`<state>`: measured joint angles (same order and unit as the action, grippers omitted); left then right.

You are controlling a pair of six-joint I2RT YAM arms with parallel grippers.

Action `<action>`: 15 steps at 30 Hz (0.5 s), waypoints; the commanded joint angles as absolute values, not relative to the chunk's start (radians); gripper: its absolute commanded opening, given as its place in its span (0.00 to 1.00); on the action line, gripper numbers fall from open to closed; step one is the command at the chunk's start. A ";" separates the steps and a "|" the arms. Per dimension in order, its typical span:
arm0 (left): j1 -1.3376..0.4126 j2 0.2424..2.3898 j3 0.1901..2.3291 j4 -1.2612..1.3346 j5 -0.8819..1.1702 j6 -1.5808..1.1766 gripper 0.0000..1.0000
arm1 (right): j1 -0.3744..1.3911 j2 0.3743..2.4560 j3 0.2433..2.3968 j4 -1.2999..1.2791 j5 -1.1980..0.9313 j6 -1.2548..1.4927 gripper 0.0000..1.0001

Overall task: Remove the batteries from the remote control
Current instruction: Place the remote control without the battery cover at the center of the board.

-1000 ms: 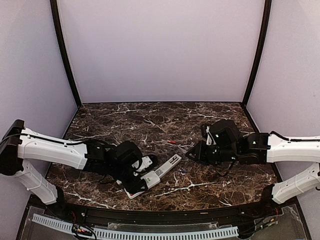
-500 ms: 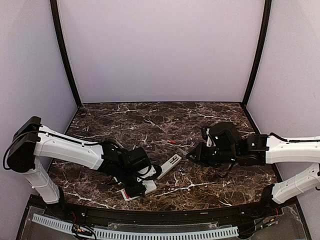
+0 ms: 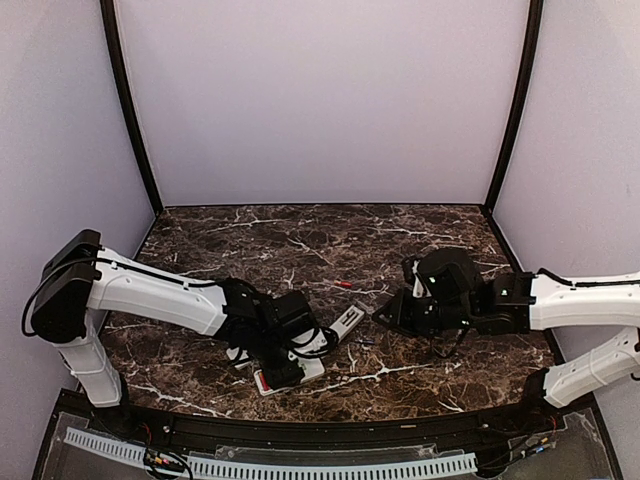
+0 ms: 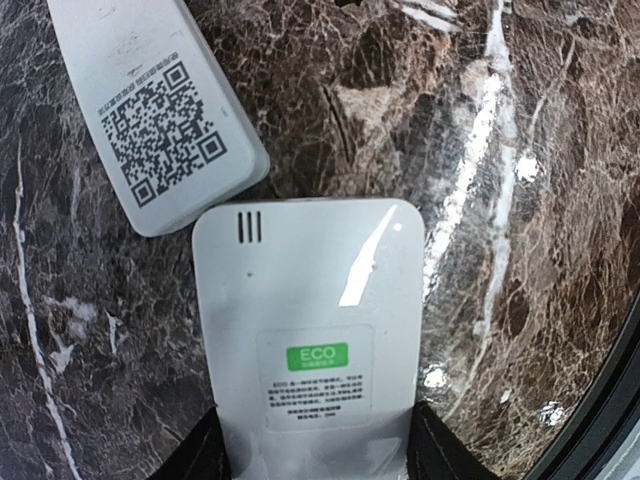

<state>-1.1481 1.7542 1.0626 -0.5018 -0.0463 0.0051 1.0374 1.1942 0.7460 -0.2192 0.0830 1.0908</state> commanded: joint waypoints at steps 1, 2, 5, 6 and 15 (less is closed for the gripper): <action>-1.141 1.803 1.114 -0.430 -0.073 0.088 0.34 | 1.028 1.139 0.710 -0.229 0.098 1.117 0.00; -1.134 1.813 1.120 -0.427 -0.065 0.094 0.34 | 1.028 1.122 0.704 -0.235 0.103 1.121 0.00; -1.120 1.826 1.146 -0.414 -0.049 0.111 0.36 | 1.029 1.092 0.690 -0.257 0.114 1.129 0.00; -1.119 1.831 1.156 -0.409 -0.046 0.114 0.38 | 1.029 1.085 0.686 -0.264 0.114 1.128 0.00; -1.109 1.719 1.130 -0.372 -0.066 0.019 0.81 | 1.031 1.056 0.686 -0.308 0.099 1.076 0.00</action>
